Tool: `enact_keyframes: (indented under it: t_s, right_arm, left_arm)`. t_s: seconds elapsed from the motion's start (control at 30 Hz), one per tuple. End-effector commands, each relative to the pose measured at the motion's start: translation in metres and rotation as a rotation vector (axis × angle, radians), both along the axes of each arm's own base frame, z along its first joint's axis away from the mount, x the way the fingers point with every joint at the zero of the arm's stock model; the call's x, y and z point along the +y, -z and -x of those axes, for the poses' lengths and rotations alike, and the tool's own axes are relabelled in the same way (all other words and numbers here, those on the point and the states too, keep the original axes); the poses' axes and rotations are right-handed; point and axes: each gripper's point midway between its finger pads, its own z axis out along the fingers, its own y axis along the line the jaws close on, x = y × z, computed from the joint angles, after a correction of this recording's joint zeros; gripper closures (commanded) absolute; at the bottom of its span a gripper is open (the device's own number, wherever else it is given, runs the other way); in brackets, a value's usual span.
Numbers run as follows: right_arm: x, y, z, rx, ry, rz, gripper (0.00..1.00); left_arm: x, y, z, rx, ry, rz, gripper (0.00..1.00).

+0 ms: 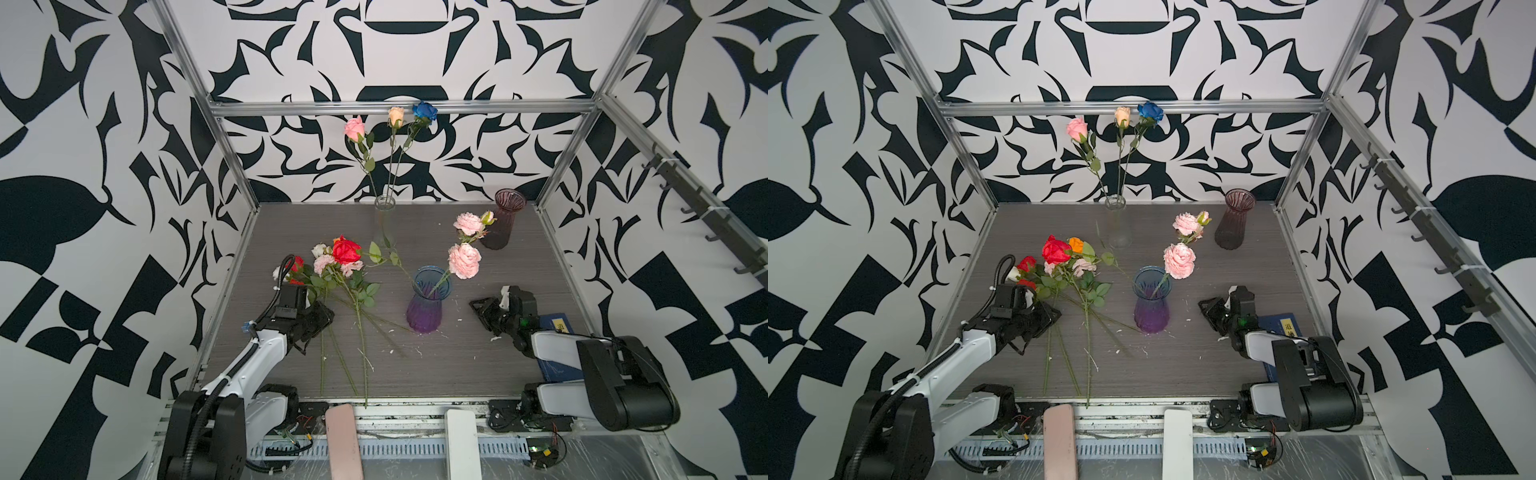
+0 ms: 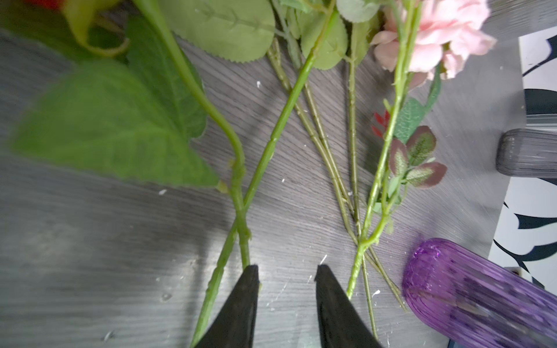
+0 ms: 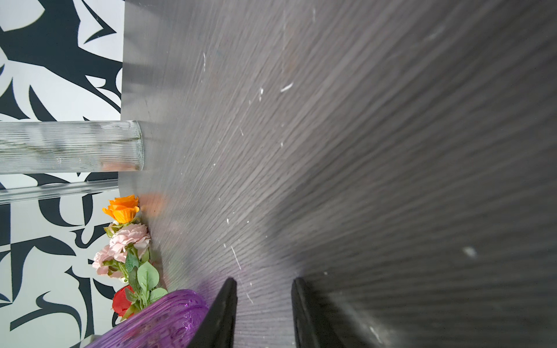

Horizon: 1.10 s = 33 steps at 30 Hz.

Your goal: Arrange the flowers into the vase

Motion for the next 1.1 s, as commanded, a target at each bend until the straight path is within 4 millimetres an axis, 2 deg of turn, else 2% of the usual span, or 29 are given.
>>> enact_keyframes:
  t_s: [0.0,0.2,0.5,0.73,1.07]
  right_arm:
    - [-0.007,0.041,0.035,0.196,0.007,0.047,0.65]
    - [-0.008,0.040,0.035,0.193,0.011,0.048,0.65]
    - [-0.008,0.041,0.035,0.195,0.011,0.047,0.65]
    - [-0.008,0.042,0.035,0.200,0.011,0.048,0.65]
    - [-0.008,0.042,0.036,0.203,0.011,0.048,0.65]
  left_arm:
    - [-0.002,0.000,-0.008,0.025,0.008,0.004,0.65]
    - [0.000,0.009,-0.008,0.075,0.005,-0.004,0.66]
    - [0.002,0.004,-0.005,0.073,-0.013,0.000,0.66]
    - [0.012,-0.002,0.004,0.049,-0.074,-0.025,0.65]
    - [0.004,0.001,0.006,0.064,-0.050,0.020,0.65]
